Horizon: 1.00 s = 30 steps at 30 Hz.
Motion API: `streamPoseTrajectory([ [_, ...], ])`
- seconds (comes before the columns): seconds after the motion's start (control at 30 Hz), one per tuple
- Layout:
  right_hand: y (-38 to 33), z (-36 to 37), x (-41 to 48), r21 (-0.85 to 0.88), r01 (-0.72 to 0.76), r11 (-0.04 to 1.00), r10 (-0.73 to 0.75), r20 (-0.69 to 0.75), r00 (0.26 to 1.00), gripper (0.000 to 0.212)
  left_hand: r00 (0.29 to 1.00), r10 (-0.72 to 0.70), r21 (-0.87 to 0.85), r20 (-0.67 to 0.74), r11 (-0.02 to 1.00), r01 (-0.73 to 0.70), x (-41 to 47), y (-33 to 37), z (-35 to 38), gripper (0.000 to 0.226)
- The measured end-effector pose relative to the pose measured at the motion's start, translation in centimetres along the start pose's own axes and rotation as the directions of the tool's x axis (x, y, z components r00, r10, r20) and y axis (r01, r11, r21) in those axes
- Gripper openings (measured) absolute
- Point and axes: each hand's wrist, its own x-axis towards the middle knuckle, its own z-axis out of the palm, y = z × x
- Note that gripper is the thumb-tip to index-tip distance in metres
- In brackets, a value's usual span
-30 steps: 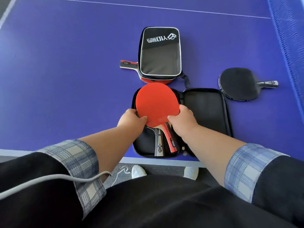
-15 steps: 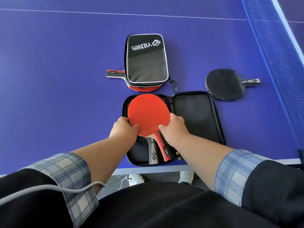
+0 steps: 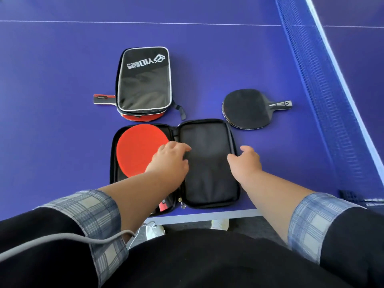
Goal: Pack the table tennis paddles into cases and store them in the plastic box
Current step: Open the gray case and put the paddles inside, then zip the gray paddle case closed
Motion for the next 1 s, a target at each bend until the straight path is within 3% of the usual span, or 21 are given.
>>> streamPoseTrajectory([
  [0.13,1.3,-0.4,1.0,0.087,0.047,0.995,-0.060,0.152,0.987,0.054,0.971,0.024,-0.052,0.236,0.999,-0.012,1.4,4.4,3.3,0.044],
  [0.23,1.1,-1.6,1.5,0.109,0.110,0.988,-0.127,0.171,0.977,0.034,0.967,-0.033,-0.118,0.254,0.991,0.065,2.2,7.1,4.4,0.050],
  [0.4,0.3,-3.7,1.0,0.281,0.224,0.933,-0.291,0.225,0.930,0.040,0.986,-0.118,-0.288,0.118,0.946,0.148,1.8,10.0,2.9,0.059],
  [0.63,-3.5,-3.6,-1.6,0.428,0.221,0.876,-0.386,0.349,0.854,0.055,0.972,-0.235,-0.394,-0.024,0.895,0.207,-2.0,10.2,-1.3,0.074],
  [0.83,-6.4,-1.0,-4.3,0.535,0.276,0.799,-0.533,0.417,0.736,0.026,0.939,-0.312,-0.423,-0.145,0.877,0.226,-5.4,7.9,-4.4,0.066],
  [0.9,-7.0,0.2,-4.9,0.502,0.360,0.786,-0.586,0.420,0.693,0.018,0.909,-0.369,-0.451,-0.194,0.856,0.251,-6.5,6.8,-5.5,0.058],
  [1.0,-8.2,2.2,-6.1,0.423,0.520,0.742,-0.669,0.426,0.609,0.022,0.871,-0.422,-0.436,-0.250,0.852,0.288,-8.0,4.1,-7.3,0.054],
])
